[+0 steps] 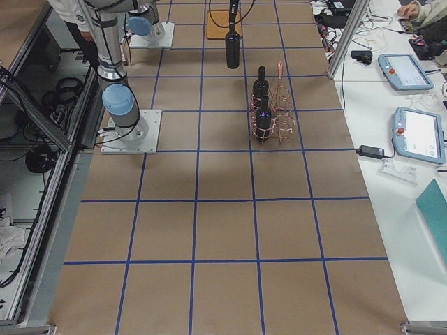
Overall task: Take wine from basket and place on tray
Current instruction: 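Lift the bottle out of the rack and carry it toward the table center, then set the bottle upright on the table and open the right gripper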
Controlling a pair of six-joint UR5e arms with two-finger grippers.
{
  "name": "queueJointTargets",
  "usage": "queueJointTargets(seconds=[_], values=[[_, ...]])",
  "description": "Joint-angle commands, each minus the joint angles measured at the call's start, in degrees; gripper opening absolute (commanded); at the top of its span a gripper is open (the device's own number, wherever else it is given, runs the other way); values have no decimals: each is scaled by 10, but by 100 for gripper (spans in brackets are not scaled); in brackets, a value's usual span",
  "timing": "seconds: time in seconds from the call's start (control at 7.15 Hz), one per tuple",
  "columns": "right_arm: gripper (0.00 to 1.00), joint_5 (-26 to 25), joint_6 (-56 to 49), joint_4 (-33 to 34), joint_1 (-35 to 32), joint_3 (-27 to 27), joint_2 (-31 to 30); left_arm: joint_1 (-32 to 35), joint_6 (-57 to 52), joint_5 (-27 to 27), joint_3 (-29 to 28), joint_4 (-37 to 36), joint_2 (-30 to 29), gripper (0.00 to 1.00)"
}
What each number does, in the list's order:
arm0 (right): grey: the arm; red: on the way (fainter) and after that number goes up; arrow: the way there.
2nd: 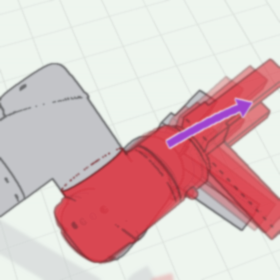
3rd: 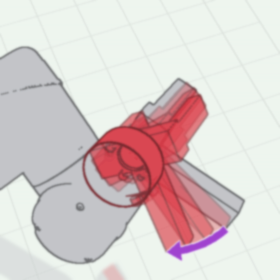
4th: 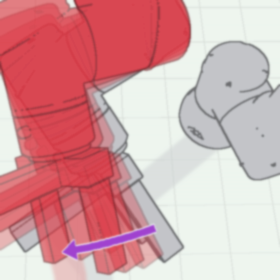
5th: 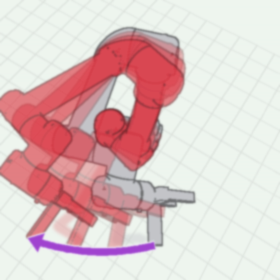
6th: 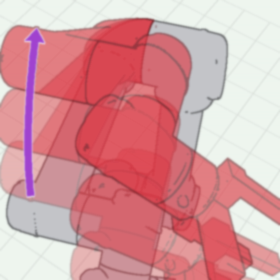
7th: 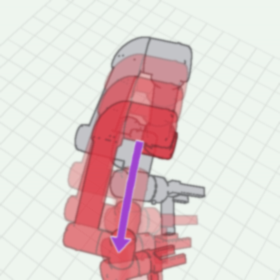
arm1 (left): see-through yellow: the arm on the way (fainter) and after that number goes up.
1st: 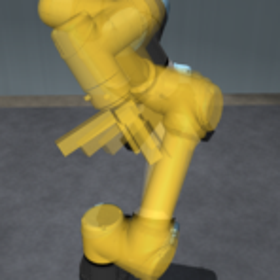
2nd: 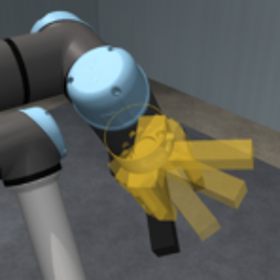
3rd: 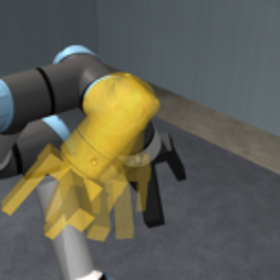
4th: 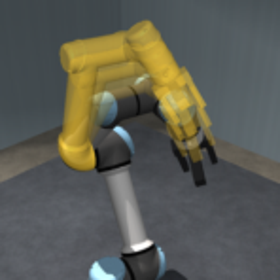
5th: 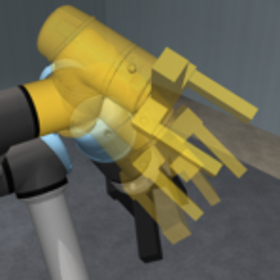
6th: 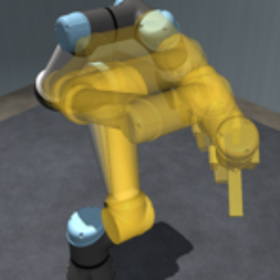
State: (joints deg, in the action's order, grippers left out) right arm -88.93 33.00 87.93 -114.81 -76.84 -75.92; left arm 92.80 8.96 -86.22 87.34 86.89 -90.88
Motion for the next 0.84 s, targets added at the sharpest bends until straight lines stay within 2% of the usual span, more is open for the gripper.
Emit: queueJointTargets(seconds=[0.0,0.14,0.42,0.56,0.7], values=[[5,17,61,60,-20,-14,29,-1,0,0,-1,0,0,100],[5,10,68,77,-46,-27,36,0,-1,0,-1,0,0,100],[6,10,77,79,-55,-35,37,-1,-1,-1,-1,0,1,100],[8,9,83,80,-56,-38,39,-1,-1,0,-1,0,0,100],[14,9,85,80,-56,-42,39,-1,-1,0,-1,0,0,100]])
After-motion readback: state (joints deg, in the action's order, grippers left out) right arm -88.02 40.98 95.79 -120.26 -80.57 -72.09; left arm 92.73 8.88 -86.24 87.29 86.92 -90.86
